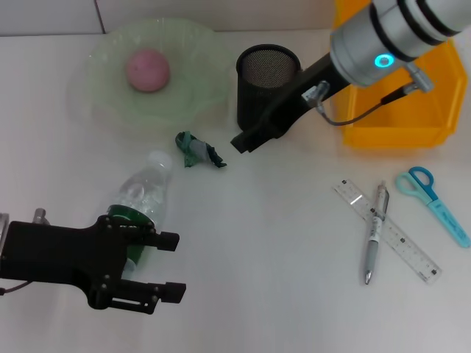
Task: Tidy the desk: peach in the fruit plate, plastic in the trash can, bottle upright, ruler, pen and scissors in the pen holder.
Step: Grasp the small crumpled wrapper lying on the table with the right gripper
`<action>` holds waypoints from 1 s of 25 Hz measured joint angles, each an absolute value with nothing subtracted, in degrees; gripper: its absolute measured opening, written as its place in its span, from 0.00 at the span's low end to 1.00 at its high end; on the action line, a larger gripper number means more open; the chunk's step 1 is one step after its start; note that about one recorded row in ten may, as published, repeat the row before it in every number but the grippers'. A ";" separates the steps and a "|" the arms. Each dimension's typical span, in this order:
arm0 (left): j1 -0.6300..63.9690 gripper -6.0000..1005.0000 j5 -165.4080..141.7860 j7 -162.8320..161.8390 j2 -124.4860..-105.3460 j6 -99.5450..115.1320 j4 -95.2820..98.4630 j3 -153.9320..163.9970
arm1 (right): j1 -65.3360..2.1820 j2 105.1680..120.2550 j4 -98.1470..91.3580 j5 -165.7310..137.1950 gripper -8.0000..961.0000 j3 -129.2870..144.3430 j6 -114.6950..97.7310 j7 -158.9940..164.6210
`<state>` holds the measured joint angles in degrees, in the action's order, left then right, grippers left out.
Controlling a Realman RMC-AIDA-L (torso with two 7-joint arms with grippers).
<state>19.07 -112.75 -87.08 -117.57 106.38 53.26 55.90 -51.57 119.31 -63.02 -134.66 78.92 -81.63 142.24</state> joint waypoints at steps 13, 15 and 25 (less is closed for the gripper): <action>20.36 0.77 -112.66 -88.34 -117.98 106.74 53.22 55.08 | -62.26 119.77 -48.98 -137.01 0.73 85.50 -69.55 151.58; 20.43 0.77 -112.66 -88.34 -118.00 106.82 53.12 55.16 | -63.22 119.87 -46.80 -136.96 0.73 87.95 -66.90 152.47; 20.58 0.77 -112.85 -88.28 -118.12 106.83 53.00 55.39 | -64.14 119.98 -40.79 -130.95 0.72 96.68 -56.51 153.62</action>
<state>20.58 -112.85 -88.28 -118.12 106.83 53.00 55.39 -64.14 119.98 -40.78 -130.95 96.68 -56.51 153.62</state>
